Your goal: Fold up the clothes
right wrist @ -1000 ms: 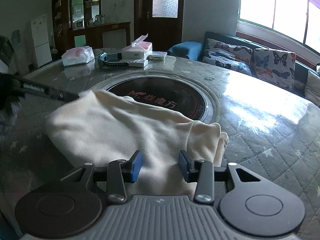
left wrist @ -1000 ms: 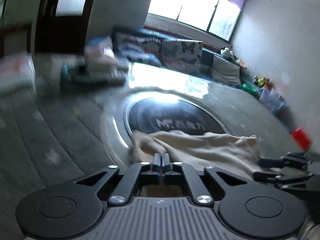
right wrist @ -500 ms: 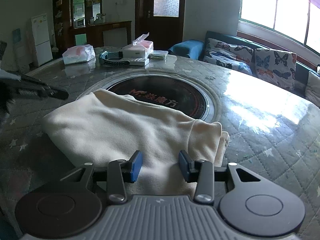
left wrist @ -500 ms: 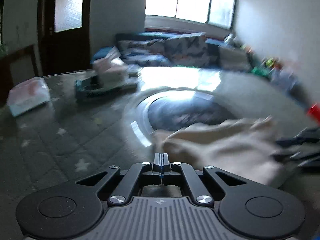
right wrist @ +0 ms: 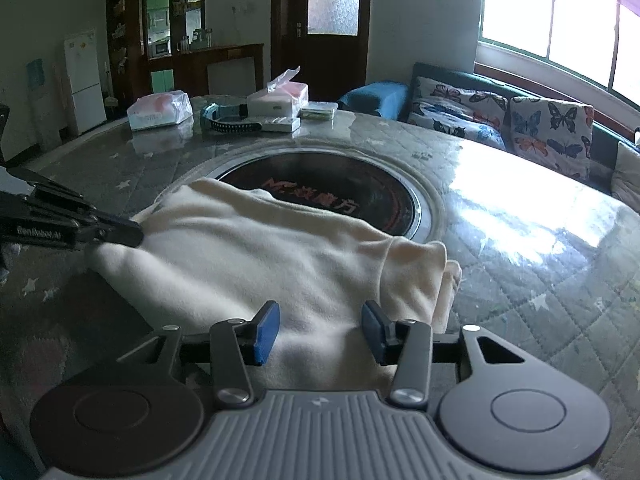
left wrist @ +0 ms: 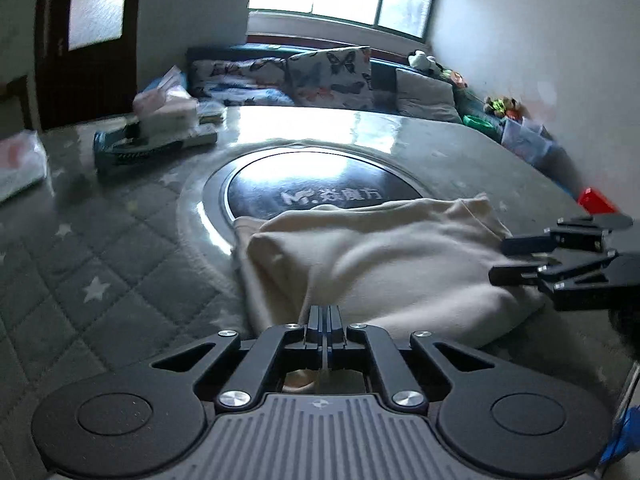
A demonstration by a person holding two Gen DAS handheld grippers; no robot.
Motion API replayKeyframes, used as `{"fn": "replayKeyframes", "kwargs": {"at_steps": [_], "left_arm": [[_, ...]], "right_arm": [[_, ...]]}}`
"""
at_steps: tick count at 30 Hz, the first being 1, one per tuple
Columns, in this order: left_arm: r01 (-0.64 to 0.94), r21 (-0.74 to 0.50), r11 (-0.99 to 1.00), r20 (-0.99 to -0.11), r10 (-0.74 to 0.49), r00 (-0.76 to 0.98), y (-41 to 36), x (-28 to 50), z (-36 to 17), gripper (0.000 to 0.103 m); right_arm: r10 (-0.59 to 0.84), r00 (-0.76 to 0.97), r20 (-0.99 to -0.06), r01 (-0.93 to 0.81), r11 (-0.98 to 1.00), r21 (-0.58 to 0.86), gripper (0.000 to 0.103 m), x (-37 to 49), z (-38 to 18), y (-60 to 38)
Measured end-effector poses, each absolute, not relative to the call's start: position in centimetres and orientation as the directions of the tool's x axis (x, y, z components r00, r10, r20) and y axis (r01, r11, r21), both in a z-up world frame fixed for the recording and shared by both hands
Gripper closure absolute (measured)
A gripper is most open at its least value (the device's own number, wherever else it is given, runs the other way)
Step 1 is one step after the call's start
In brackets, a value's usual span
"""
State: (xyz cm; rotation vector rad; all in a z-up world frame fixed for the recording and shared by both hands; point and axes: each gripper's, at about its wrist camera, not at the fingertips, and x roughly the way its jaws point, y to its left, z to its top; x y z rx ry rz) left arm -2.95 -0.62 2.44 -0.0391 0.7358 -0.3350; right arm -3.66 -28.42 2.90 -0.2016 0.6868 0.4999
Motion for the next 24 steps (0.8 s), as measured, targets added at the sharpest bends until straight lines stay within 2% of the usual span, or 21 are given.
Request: {"fn": "replayKeyframes", "kwargs": {"at_steps": [5,12,16,19,24], "left_arm": [[0.266,-0.136,0.954,-0.663,-0.287,0.691,0.0,-2.7,2.6,0.096],[0.325,-0.137,0.936,-0.607,-0.338,0.719,-2.2,-2.7,5.1,0.095],[0.348,-0.134,0.928,-0.621,-0.352,0.7,-3.7,-1.4,4.3,0.093],[0.303,-0.113,0.946,-0.654,-0.301,0.694,-3.4,-0.6,2.9,0.093],[0.289,-0.164,0.943,-0.652,-0.323,0.686,-1.8,-0.5,2.3,0.093]], "right_arm": [[0.38,0.671,-0.637,-0.505,0.863,-0.016,0.056,-3.8,3.6,-28.5],[0.391,0.681,-0.62,-0.501,0.865,-0.005,0.056,-3.8,4.3,-28.6],[0.387,0.677,-0.626,-0.495,0.869,0.002,0.056,-3.4,4.0,-28.4],[0.374,0.672,-0.639,-0.485,0.874,0.003,0.056,-3.2,3.3,-28.6],[0.36,0.667,-0.652,-0.471,0.882,0.005,0.057,-3.0,2.9,-29.7]]}}
